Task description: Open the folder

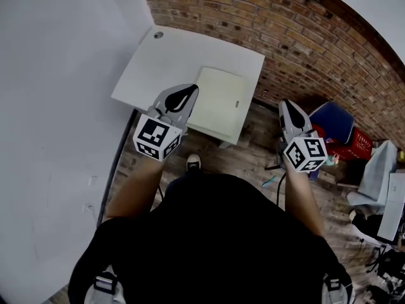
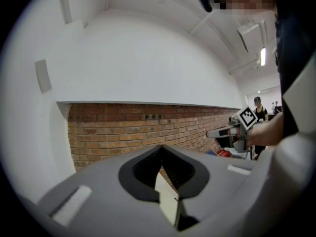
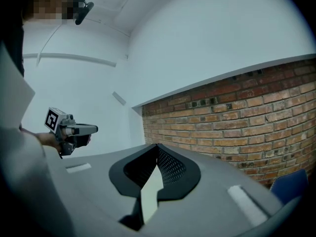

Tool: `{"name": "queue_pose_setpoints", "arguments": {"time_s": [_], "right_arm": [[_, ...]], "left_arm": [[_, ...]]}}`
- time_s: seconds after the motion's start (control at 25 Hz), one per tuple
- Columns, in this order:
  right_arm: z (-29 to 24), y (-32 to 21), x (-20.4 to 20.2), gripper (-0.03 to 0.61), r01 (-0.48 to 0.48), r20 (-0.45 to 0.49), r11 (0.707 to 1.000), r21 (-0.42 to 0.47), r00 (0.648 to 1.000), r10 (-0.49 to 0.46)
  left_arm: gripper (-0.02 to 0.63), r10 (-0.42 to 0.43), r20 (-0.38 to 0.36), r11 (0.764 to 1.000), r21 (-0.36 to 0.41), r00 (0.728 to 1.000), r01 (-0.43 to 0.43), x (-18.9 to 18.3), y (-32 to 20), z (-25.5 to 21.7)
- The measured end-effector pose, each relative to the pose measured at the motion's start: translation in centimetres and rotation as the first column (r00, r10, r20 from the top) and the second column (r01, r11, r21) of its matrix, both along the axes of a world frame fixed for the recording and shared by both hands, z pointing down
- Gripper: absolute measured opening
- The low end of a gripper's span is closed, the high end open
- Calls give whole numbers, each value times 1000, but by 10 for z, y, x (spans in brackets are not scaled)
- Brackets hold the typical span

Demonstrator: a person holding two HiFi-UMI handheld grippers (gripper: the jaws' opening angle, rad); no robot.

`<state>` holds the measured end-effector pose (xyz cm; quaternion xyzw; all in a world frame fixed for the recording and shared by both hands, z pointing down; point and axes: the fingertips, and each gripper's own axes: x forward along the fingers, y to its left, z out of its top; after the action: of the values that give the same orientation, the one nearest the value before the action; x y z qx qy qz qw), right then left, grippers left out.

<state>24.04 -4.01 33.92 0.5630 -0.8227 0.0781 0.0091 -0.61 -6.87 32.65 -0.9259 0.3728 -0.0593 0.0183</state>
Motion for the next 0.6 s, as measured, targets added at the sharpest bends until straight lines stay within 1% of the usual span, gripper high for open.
{"name": "queue_pose_setpoints", "arguments": {"time_s": [0.36, 0.6], "right_arm": [[-4, -47, -29, 0, -45, -15, 999, -11, 999, 45], [-3, -71, -44, 0, -80, -27, 996, -25, 996, 79]], "left_arm": [[2, 35, -20, 999, -19, 999, -36, -29, -59, 3], [2, 77, -23, 997, -28, 997, -78, -44, -90, 6]]}}
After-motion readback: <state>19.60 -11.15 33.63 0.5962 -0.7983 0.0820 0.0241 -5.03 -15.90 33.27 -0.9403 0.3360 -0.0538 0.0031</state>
